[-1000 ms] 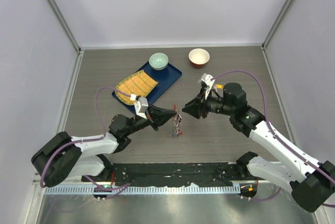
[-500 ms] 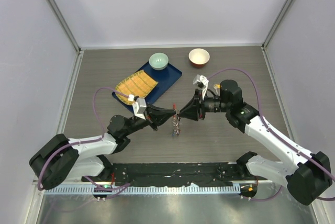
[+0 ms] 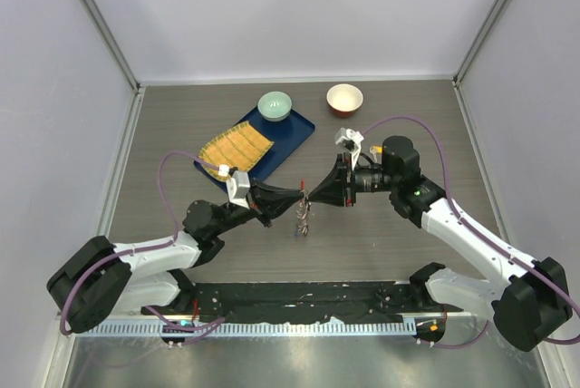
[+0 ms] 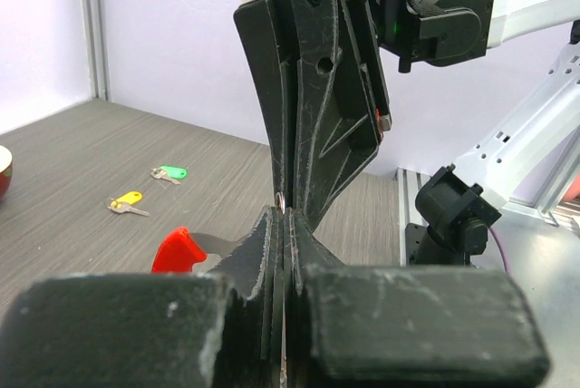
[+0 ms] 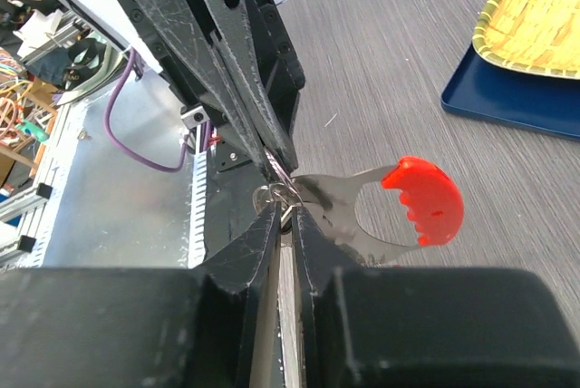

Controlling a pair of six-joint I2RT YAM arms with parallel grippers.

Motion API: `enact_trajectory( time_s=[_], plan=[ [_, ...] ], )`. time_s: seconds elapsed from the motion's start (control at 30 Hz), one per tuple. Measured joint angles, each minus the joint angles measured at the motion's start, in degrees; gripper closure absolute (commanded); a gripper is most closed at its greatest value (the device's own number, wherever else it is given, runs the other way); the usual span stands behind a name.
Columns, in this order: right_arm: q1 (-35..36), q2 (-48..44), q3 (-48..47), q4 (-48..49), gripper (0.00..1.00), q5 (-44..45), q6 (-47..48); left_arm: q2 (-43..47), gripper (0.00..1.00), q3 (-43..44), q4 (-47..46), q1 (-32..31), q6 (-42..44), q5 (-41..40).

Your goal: Put the keys on the keyring

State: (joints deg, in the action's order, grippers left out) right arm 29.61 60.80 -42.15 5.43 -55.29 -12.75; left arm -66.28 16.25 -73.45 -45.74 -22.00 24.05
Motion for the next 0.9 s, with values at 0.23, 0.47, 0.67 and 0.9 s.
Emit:
enact_trajectory(
  time_s=[0.23,0.47,0.67,0.9],
  plan=[
    [-0.1,0.0,0.1,2.4,0.87,-2.1,-1.4,0.0,1.0,0.0,0.0,0.0,0.0,0.9],
    [-0.2,0.8,0.7,3.7,0.99,-3.1,-1.9,0.1,1.0,0.3,0.0,0.0,0.0,1.1],
    [-0.6,0.9,1.9,3.9,0.99,-4.1,-2.4,1.1,1.0,0.3,0.0,0.0,0.2,1.1],
    [-0.7,0.9,2.6,5.3,0.95,-5.3,-3.1,1.4,1.0,0.3,0.0,0.0,0.1,1.5]
  ],
)
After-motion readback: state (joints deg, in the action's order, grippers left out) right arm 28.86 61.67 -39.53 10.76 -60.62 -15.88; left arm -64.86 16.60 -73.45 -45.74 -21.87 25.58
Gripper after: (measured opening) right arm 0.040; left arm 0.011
